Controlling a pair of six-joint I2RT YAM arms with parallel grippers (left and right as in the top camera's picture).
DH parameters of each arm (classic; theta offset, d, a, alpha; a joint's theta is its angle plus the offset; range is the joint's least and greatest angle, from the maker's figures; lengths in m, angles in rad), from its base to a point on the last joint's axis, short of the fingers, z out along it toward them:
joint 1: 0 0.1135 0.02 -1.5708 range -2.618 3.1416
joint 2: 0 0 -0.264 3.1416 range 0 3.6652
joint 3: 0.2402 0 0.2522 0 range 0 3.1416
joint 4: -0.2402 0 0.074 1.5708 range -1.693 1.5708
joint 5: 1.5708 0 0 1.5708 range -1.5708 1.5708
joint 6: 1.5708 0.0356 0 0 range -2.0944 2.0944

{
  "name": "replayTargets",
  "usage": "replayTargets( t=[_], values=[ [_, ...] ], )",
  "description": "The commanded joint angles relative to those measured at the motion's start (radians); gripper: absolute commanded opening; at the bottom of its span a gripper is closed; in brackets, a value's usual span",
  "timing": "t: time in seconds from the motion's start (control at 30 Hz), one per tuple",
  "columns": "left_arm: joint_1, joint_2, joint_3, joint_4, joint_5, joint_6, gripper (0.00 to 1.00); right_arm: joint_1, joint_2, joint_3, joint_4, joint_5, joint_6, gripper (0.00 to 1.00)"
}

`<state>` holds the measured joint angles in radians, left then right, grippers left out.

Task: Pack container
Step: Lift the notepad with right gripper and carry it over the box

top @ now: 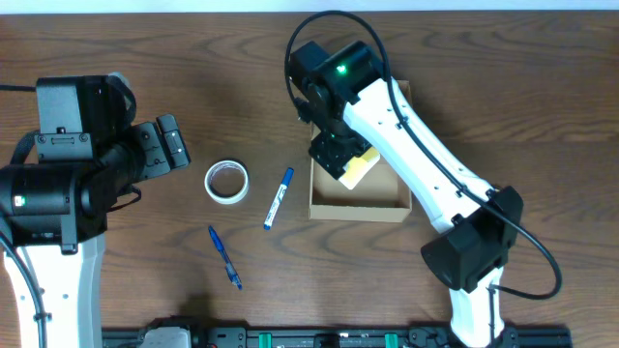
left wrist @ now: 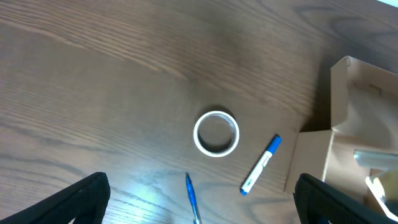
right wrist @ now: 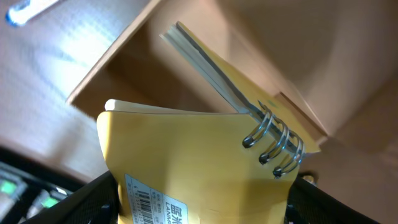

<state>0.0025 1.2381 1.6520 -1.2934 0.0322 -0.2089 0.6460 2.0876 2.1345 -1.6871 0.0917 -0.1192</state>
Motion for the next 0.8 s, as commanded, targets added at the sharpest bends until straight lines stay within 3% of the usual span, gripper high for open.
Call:
replayTargets(
  t=[0.0,0.23,0.47,0.77],
  values=[
    [-0.003,-0.003,0.014,0.000,-0.040,0.006,0.95,-0.020,-0.018,-0.009,0.003,-0.085,-0.167,0.76],
    [-0.003,-0.003,0.014,0.003,-0.044,0.008,0.95,-0.033,-0.018,-0.033,-0.011,-0.163,-0.287,0.79],
    [-0.003,-0.003,0.014,0.003,-0.043,0.014,0.95,-0.043,-0.018,-0.188,0.005,-0.214,-0.352,0.80],
    [-0.003,-0.003,0.014,0.002,-0.039,0.013,0.95,-0.064,-0.018,-0.247,0.087,-0.204,-0.369,0.79]
  ],
)
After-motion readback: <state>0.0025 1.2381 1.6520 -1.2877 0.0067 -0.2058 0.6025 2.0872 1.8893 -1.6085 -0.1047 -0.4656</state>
